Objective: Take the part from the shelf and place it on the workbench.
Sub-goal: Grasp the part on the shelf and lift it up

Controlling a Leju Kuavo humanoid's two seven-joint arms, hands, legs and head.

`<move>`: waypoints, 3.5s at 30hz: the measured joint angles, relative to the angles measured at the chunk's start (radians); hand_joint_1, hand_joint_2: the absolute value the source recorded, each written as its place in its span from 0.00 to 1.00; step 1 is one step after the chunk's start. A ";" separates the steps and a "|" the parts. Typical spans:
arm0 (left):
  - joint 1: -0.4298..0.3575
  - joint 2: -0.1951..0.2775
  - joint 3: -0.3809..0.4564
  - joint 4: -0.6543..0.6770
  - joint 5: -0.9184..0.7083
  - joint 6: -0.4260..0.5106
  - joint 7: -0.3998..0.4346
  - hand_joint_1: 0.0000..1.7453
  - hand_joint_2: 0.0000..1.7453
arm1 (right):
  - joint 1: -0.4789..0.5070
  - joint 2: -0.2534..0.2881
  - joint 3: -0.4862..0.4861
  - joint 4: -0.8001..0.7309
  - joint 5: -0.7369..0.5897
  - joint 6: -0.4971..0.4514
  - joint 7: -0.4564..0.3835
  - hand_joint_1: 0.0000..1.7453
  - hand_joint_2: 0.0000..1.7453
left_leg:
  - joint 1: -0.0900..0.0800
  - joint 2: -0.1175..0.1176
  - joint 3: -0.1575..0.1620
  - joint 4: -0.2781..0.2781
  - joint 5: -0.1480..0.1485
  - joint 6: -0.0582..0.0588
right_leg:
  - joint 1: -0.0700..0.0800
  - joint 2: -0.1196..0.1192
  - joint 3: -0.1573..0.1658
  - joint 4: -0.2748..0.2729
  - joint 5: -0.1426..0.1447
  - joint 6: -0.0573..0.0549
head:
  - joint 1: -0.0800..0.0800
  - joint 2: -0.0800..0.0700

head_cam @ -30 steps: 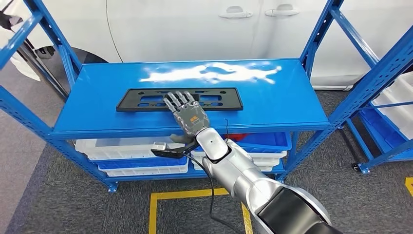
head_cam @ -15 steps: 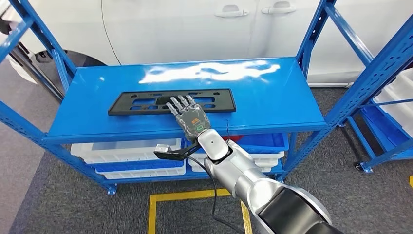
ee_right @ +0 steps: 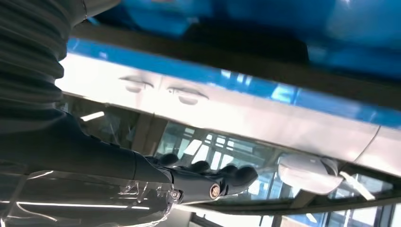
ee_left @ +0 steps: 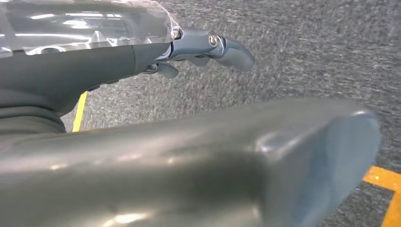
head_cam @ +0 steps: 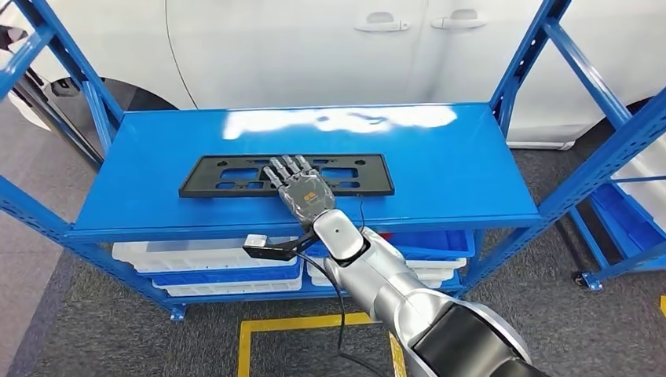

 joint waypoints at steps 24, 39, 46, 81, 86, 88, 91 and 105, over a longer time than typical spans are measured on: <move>-0.002 -0.002 0.002 0.003 0.007 -0.002 -0.001 0.00 0.00 | 0.015 0.012 0.000 0.004 -0.005 0.029 -0.043 0.00 1.00 | 0.005 0.003 -0.053 0.075 -0.008 -0.052 | -0.004 0.006 0.029 -0.072 0.032 -0.039 | 0.001 0.000; -0.019 -0.005 0.005 0.006 0.012 -0.009 -0.008 0.00 0.00 | -0.009 0.007 0.010 0.012 0.002 0.225 -0.016 0.98 1.00 | 0.002 -0.001 0.004 0.011 -0.011 0.000 | -0.002 0.003 -0.093 0.049 0.058 -0.011 | 0.001 0.000; -0.021 -0.008 0.006 0.007 0.012 -0.007 -0.009 0.00 0.00 | -0.013 0.006 0.011 0.012 0.002 0.243 -0.011 1.00 1.00 | -0.002 -0.002 0.009 0.011 -0.019 -0.011 | 0.003 0.003 -0.059 -0.044 0.088 -0.022 | 0.001 0.000; -0.017 -0.007 0.020 0.008 0.042 -0.081 -0.162 0.00 1.00 | 0.072 -0.106 -0.215 -0.806 -0.811 -0.058 -0.437 1.00 1.00 | 0.007 0.001 -0.148 0.305 -0.134 -0.051 | -0.010 -0.004 -0.040 -0.060 0.071 -0.036 | 0.001 0.000; -0.011 -0.002 0.029 0.007 0.070 -0.106 -0.178 0.00 1.00 | 0.156 -0.142 -0.264 -1.065 -1.165 0.138 -0.508 1.00 1.00 | 0.007 0.001 -0.038 0.066 -0.008 -0.044 | -0.010 0.003 -0.035 -0.047 0.056 -0.021 | 0.001 0.000; -0.007 0.001 0.036 0.007 0.082 -0.111 -0.176 0.00 1.00 | 0.218 -0.168 -0.276 -1.156 -1.427 0.365 -0.557 1.00 1.00 | 0.002 -0.001 -0.021 0.036 -0.011 -0.032 | -0.007 0.005 -0.035 -0.047 0.056 -0.010 | 0.001 0.000; 0.005 0.004 0.047 0.007 0.086 -0.111 -0.162 0.00 1.00 | 0.356 -0.197 -0.281 -1.265 -1.611 0.606 -0.687 1.00 1.00 | 0.008 -0.003 -0.018 0.026 -0.003 -0.011 | -0.007 0.003 -0.037 -0.036 0.042 0.006 | 0.001 0.000; 0.019 0.013 0.067 0.007 0.089 -0.093 -0.124 0.00 1.00 | 0.656 -0.277 -0.163 -1.446 -1.522 0.749 -0.760 1.00 1.00 | 0.003 -0.002 -0.043 0.031 0.024 -0.033 | -0.013 0.000 0.009 -0.047 0.024 -0.009 | 0.001 0.000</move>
